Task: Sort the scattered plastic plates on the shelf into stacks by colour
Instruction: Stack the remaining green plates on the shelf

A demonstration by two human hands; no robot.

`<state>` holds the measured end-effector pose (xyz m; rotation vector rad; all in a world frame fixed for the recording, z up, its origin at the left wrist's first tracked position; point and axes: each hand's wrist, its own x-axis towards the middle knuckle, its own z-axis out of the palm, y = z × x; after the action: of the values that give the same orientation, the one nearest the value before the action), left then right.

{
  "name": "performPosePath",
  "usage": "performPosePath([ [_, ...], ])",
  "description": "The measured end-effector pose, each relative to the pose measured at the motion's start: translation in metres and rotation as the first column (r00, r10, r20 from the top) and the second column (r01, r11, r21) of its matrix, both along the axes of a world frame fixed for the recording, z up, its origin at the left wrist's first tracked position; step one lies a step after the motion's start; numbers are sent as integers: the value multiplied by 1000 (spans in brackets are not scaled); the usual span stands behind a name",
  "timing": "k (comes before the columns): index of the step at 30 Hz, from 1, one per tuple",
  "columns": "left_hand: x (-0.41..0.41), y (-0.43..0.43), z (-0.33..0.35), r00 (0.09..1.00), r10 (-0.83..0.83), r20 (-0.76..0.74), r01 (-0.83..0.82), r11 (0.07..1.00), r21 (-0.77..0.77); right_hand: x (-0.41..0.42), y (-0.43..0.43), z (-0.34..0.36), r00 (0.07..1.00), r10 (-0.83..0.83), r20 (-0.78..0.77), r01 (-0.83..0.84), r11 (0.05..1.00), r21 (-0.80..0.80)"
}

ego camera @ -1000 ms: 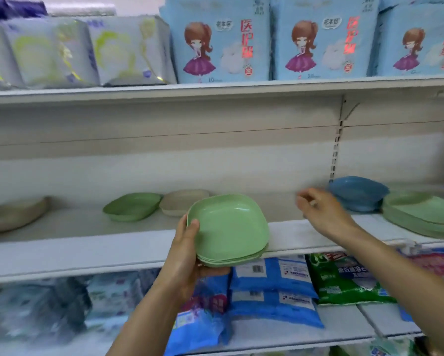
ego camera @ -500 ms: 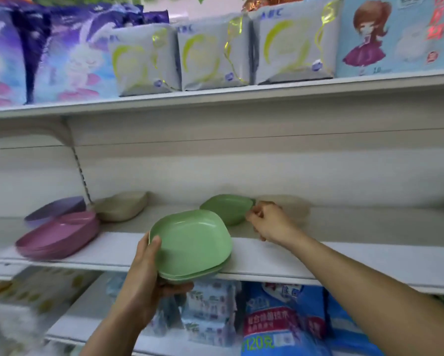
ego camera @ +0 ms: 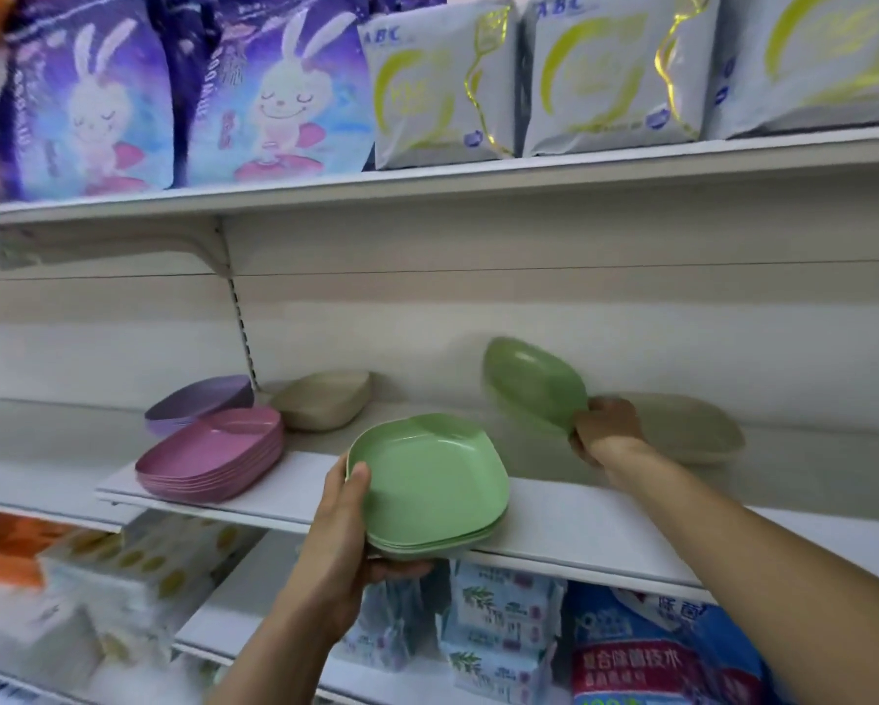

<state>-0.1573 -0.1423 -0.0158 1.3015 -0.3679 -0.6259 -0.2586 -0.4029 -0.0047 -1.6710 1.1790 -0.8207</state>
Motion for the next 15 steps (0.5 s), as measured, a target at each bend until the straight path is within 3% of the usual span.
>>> performPosePath([
  [2, 0, -3, -2, 1000, 0, 8, 1, 1000, -7, -6, 16, 10, 980, 55, 190, -68, 996, 60],
  [4, -2, -8, -4, 1000, -8, 20, 8, 1000, -26, -14, 34, 19, 964, 190, 185, -188, 982, -25],
  [7, -8, -15, -7, 999, -41, 29, 43, 997, -57, -22, 53, 22, 948, 309, -78, -319, 922, -219],
  [10, -17, -20, -7, 996, -71, 56, 75, 995, -67, -32, 64, 18, 913, 222, -343, -349, 860, -373],
  [15, -31, -29, -3, 992, -78, 100, 89, 991, -103, -43, 86, 16, 805, 60, -590, -433, 739, -517],
])
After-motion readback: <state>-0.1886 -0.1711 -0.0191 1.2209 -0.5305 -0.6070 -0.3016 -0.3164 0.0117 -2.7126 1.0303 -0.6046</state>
